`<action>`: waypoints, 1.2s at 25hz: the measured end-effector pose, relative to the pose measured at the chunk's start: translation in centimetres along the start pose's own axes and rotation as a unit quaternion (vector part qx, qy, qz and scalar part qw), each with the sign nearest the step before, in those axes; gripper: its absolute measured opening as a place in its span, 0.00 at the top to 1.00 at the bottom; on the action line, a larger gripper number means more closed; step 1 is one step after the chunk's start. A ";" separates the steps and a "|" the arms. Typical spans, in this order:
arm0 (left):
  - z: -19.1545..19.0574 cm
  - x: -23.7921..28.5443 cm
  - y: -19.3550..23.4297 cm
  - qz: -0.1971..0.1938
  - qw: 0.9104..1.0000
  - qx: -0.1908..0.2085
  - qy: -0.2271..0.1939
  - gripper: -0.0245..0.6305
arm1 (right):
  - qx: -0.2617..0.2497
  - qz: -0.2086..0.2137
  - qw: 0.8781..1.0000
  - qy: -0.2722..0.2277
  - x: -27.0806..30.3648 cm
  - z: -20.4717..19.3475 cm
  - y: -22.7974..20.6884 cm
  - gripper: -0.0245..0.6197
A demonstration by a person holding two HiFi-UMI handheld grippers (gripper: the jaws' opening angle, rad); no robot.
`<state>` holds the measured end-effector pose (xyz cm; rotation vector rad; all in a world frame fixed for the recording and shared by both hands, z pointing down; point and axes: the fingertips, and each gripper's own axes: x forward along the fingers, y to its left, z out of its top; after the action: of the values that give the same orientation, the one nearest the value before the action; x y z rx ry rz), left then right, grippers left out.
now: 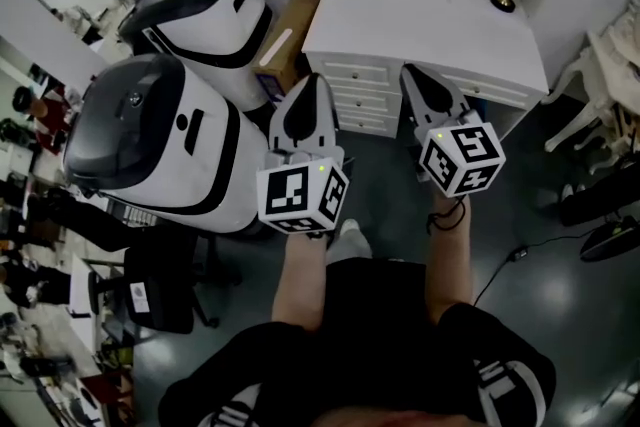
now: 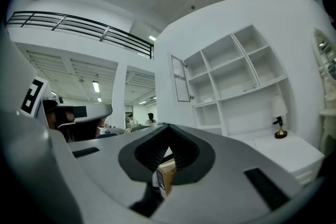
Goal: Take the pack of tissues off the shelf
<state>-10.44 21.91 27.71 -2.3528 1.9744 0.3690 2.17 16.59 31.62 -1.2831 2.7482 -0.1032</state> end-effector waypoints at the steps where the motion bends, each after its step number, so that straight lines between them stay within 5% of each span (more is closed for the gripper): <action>1: 0.0 0.5 0.1 -0.006 1.000 -0.003 -0.004 0.95 | 0.002 -0.001 1.000 0.004 0.4 -0.3 -0.2 0.93; 12: -1.4 6.2 7.3 -0.024 1.000 -0.007 0.016 0.95 | 0.011 -0.003 0.999 0.029 8.4 -2.8 0.3 0.93; 20: -2.4 12.0 9.3 -0.064 0.997 -0.022 0.036 0.95 | 0.019 -0.088 0.996 0.018 9.5 -0.3 -4.9 0.93; 25: -2.5 13.9 10.0 -0.078 0.996 -0.026 0.033 0.95 | -0.007 -0.056 0.998 0.020 12.5 0.2 -2.3 0.93; 30: -1.9 15.3 10.9 -0.085 0.996 -0.027 0.022 0.95 | -0.010 -0.068 0.997 0.022 14.1 0.3 -3.0 0.93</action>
<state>-18.37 4.74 27.58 -2.5598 1.7844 0.3685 -4.52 3.88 30.64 -1.4907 2.7020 -0.1175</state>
